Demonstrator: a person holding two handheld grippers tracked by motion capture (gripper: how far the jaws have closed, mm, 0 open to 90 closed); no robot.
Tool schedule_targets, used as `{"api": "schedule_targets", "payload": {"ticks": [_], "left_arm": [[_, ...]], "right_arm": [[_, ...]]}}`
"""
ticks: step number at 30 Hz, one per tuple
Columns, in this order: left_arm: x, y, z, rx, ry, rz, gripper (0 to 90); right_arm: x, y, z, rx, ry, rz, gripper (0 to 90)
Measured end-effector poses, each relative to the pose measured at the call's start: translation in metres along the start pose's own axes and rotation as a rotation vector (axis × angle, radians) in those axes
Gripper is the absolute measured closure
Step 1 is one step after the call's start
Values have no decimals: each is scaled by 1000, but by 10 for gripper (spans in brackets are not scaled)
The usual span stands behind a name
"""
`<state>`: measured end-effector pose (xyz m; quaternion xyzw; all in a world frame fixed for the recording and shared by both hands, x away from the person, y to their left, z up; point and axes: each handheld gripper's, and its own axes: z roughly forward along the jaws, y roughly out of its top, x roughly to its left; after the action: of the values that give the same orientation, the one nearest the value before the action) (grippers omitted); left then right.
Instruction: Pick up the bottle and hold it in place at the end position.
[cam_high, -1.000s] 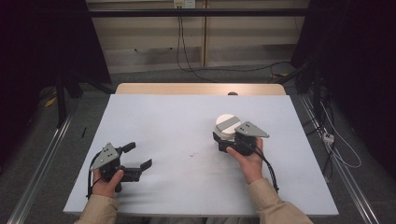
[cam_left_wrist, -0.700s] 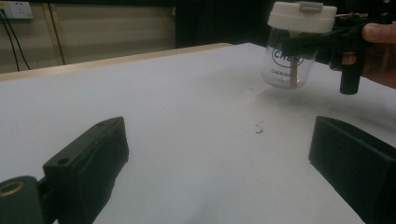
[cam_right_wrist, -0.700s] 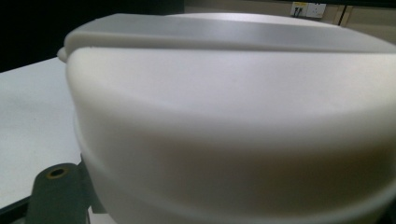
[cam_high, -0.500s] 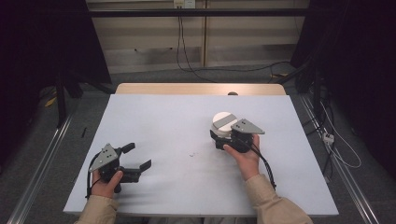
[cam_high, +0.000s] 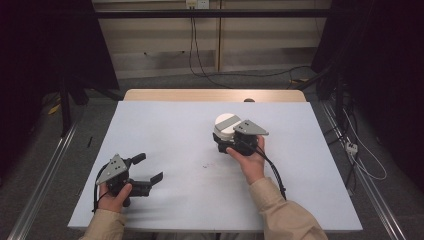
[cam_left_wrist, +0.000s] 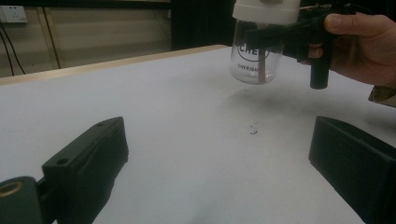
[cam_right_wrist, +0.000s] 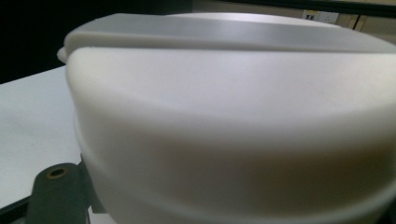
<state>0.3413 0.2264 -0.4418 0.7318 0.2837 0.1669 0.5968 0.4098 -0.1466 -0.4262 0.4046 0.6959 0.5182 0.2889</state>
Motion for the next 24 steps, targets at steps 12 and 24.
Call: {"api": "schedule_targets", "payload": {"ticks": [12,24], "left_arm": [[0,0,-2,2,5,2,42],[0,1,2,5,-7,7,42]], "right_arm": [[2,-8,13,30,5,5,186],[5,-13,23,32,8,8,186]]}}
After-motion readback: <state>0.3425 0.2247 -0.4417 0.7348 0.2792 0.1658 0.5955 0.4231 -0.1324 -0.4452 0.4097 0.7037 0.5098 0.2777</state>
